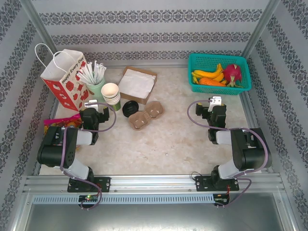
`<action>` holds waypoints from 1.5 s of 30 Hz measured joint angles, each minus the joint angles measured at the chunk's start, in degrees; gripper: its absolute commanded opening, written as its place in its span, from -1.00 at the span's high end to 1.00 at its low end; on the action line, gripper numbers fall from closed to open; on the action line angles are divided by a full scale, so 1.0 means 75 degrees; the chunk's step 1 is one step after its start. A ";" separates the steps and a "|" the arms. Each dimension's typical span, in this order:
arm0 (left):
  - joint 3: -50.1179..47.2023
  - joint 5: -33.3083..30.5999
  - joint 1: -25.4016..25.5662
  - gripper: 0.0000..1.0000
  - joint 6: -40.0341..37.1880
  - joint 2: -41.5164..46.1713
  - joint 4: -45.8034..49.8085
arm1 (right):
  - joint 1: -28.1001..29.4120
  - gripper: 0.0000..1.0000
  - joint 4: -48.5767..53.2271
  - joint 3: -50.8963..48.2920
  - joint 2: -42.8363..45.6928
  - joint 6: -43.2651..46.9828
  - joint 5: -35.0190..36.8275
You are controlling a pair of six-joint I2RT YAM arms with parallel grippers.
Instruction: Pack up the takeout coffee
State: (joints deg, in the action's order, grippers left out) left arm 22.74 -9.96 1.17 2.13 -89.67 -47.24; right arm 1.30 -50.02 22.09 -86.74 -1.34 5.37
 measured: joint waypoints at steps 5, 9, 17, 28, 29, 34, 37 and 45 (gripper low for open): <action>0.0000 0.0000 0.0000 -0.99 0.0000 0.0000 0.0000 | 0.0000 -0.96 0.0000 0.0000 0.0000 0.0000 0.0000; 0.0000 0.0000 0.0000 -0.99 0.0003 0.0000 0.0000 | 0.0000 -0.96 0.0000 0.0000 0.0000 0.0000 0.0000; 0.0000 0.0000 0.0000 -0.99 0.0000 0.0000 0.0000 | -0.0003 -0.96 0.0000 0.0000 0.0000 -0.0003 0.0000; 0.0003 -0.0041 0.0038 -0.99 0.0003 0.0446 0.0219 | -0.0003 -0.96 0.0207 0.0000 0.0213 -0.0020 -0.0003; 0.0015 -0.0122 0.0047 -0.99 0.0032 0.0688 0.0431 | 0.0000 -0.96 0.0309 0.0000 0.0358 -0.0020 0.0000; 0.0000 -0.0542 0.0050 -0.99 0.0335 0.2060 0.1192 | 0.0181 -0.96 0.1099 0.0117 0.1207 -0.0017 0.0291; -0.0020 -0.0979 0.0050 -0.99 0.0982 0.3147 0.1865 | 0.0522 -0.96 0.2063 0.0501 0.1682 -0.0172 0.0425; 0.1993 -0.1329 0.0050 -0.99 0.4141 0.5033 0.6528 | 0.1437 -0.96 0.3442 0.1326 0.2876 -0.2879 0.0029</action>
State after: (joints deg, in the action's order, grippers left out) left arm 37.69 -19.92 1.54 33.19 -51.92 1.72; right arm 12.08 -24.21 32.03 -65.17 -22.94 5.58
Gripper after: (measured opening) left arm 0.996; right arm 0.980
